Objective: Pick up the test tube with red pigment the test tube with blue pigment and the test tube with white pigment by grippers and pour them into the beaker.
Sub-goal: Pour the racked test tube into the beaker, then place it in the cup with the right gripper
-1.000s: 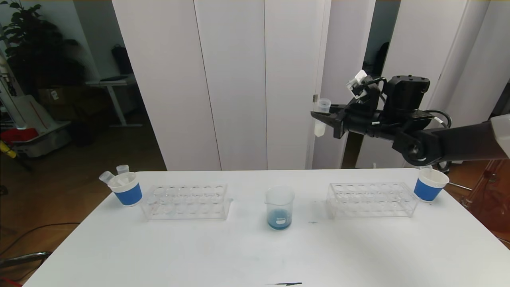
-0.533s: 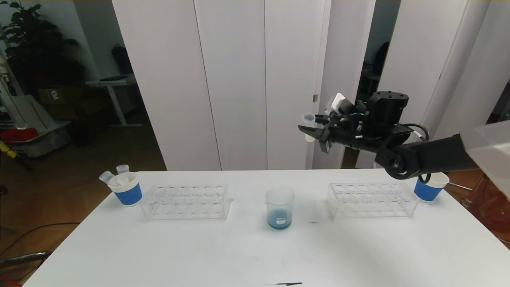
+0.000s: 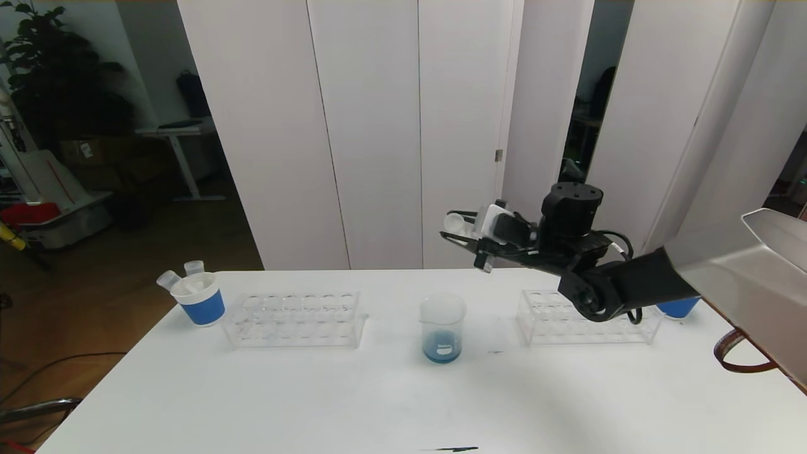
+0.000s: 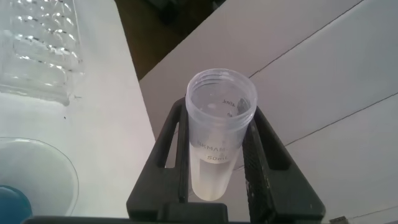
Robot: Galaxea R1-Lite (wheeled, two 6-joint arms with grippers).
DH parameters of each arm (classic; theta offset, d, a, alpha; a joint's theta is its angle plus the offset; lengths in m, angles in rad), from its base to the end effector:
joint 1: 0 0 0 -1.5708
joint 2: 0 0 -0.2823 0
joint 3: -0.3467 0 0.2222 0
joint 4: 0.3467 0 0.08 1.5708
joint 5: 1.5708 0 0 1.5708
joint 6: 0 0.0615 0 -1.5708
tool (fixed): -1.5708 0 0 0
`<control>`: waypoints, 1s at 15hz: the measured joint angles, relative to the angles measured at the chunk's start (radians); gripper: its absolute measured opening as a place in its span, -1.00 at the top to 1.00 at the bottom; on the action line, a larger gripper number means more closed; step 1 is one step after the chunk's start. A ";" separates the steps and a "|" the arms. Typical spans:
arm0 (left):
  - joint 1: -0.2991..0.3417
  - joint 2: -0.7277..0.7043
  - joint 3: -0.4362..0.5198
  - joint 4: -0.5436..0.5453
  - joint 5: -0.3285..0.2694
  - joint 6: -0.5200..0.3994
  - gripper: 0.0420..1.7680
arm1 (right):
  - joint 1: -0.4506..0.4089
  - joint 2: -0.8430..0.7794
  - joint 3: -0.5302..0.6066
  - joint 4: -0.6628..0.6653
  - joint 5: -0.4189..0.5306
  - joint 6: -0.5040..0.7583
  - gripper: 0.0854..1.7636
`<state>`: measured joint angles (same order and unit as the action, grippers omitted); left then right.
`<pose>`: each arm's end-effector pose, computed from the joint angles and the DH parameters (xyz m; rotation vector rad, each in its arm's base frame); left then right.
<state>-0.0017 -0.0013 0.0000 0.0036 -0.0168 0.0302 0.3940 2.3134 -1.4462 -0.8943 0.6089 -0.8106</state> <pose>0.0681 -0.0011 0.0751 0.0302 0.0020 -0.0185 0.4612 0.2298 0.1010 -0.7430 -0.4323 0.9343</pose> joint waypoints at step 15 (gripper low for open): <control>0.000 0.000 0.000 0.000 0.000 0.000 -0.97 | -0.010 0.075 0.002 -0.114 0.190 -0.413 0.42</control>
<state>-0.0017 -0.0013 0.0000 0.0032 -0.0168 0.0298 0.3843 2.3885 -1.4440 -1.0083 0.7989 -1.2234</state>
